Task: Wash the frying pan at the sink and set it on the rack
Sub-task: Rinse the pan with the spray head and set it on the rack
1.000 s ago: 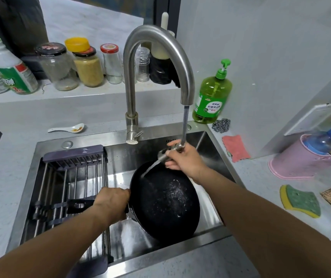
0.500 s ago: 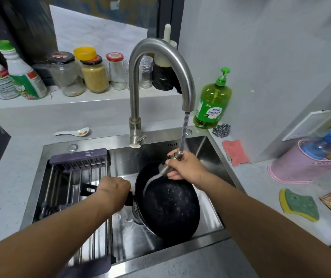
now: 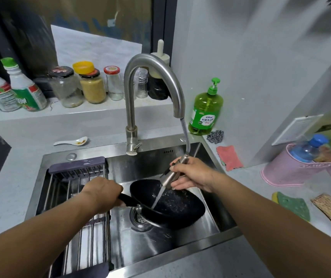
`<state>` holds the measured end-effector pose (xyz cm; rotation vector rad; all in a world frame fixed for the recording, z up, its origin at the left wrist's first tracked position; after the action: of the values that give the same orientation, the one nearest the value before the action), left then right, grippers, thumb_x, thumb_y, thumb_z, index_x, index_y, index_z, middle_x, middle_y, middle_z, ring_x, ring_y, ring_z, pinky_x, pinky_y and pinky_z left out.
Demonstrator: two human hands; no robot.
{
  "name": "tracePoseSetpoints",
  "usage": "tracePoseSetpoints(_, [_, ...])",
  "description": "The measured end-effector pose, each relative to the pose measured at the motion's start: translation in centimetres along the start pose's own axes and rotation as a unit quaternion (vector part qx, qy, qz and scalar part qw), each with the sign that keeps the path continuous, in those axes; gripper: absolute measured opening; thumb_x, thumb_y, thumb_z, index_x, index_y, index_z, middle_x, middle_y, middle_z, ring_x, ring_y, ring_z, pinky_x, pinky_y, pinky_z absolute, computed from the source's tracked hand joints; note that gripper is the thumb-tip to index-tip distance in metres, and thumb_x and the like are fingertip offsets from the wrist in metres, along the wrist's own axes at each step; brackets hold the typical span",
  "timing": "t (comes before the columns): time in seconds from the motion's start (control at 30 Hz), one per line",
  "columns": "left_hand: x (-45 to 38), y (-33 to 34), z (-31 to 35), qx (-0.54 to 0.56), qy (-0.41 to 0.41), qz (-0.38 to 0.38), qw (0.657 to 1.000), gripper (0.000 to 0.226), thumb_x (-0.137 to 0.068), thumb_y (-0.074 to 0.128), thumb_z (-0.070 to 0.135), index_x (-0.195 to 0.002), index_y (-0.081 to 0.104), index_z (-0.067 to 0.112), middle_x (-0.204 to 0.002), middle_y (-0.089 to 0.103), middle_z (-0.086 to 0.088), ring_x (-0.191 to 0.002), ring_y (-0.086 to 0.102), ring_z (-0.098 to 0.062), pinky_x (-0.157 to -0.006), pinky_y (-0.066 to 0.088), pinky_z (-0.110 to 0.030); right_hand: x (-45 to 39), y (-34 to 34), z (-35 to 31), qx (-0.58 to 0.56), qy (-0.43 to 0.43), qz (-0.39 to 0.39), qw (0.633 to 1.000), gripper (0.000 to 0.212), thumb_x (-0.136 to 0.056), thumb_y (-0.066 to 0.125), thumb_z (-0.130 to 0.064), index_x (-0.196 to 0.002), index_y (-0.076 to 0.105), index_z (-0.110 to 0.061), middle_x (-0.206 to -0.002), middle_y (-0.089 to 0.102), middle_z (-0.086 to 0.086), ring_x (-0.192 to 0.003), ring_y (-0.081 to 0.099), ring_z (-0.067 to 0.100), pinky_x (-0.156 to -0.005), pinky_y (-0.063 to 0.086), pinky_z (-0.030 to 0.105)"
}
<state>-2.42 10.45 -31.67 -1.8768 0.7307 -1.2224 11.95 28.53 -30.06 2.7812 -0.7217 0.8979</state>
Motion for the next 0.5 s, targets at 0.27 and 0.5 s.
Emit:
tracePoseSetpoints(0.27, [-0.5, -3.7, 1.1, 0.019, -0.012, 0.05, 0.998, 0.047, -0.094, 0.051, 0.063, -0.107, 0.065, 0.02, -0.102, 0.07, 0.0, -0.095, 0.068, -0.022, -0.072, 0.045, -0.032, 0.8, 3.1, -4.2, -0.038, -0.055, -0.042, 0.997, 0.033, -0.092, 0.07, -0.018, -0.121, 0.058, -0.007, -0.103, 0.074, 0.025, -0.089, 0.075, 0.037, -0.083, 0.061, 0.046])
tracePoseSetpoints(0.5, [-0.4, -3.5, 3.1, -0.018, -0.046, 0.067, 0.997, 0.025, -0.097, 0.062, 0.037, -0.114, 0.065, 0.02, -0.113, 0.073, -0.001, -0.103, 0.07, -0.023, -0.078, 0.049, -0.032, 2.4, 5.6, -10.7, -0.095, -0.12, -0.077, 0.985, 0.027, -0.093, 0.069, -0.017, -0.115, 0.058, -0.006, -0.099, 0.073, 0.025, -0.072, 0.075, 0.03, -0.068, 0.064, 0.04])
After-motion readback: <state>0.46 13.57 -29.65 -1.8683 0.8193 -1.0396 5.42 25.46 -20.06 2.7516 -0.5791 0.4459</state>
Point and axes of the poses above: each hand's wrist, its own x-axis away from the middle knuckle, its own y-axis out of the palm, z = x × y, the point moved 10 cm from there along -x, towards the middle knuckle
